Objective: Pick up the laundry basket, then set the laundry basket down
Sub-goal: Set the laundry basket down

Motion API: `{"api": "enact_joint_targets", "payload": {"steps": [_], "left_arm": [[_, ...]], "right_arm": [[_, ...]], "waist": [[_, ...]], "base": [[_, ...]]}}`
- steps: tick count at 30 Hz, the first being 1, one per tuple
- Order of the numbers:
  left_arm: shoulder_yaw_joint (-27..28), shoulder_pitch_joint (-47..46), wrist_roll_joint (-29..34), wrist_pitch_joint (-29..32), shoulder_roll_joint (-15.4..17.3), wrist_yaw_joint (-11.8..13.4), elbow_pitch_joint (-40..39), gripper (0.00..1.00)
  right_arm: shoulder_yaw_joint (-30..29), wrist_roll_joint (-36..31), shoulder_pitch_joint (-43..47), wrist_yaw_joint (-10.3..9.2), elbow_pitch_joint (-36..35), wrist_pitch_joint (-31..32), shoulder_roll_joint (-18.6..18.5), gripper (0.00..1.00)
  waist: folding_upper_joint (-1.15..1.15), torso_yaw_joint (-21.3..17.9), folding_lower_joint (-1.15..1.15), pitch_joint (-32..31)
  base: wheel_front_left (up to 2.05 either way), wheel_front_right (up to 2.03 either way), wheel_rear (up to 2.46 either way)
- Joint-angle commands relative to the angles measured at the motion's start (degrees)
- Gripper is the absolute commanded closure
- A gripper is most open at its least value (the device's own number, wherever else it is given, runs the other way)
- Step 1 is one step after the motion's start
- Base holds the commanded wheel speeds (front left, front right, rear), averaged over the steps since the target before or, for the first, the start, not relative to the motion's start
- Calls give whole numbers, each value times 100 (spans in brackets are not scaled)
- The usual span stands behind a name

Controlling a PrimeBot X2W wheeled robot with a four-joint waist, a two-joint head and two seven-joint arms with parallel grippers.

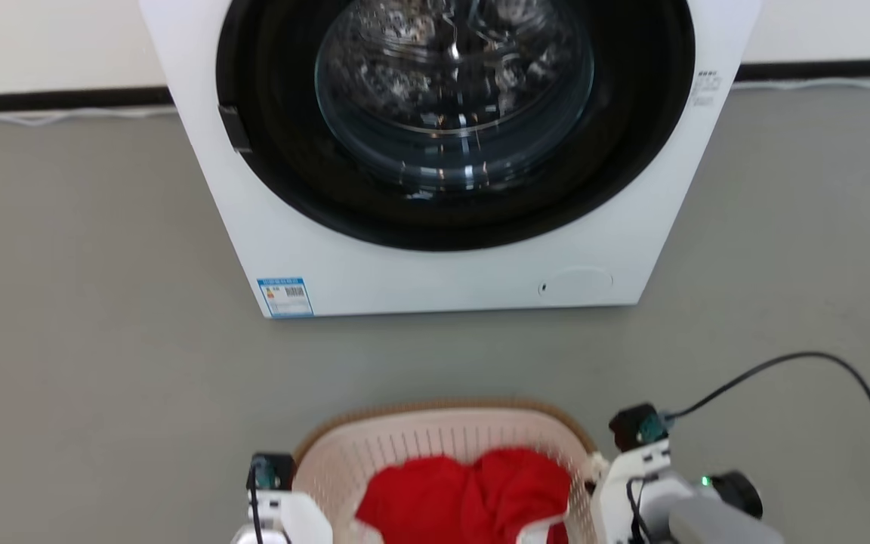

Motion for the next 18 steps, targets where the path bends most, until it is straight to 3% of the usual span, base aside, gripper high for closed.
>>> {"api": "enact_joint_targets", "payload": {"steps": [1,18], "left_arm": [[100,-346,5,-82,28,59,-99,100],[275,-2202,68,-1058,195,174,-7,100]], "right_arm": [[50,-63,-245,97,-203,-187,178,100],[-299,-207,-1726,97,-61,-1609,178,100]], "waist": [[0,-35,0,184],[0,-251,0,2741]], "base": [[0,0,0],[0,0,0]]}}
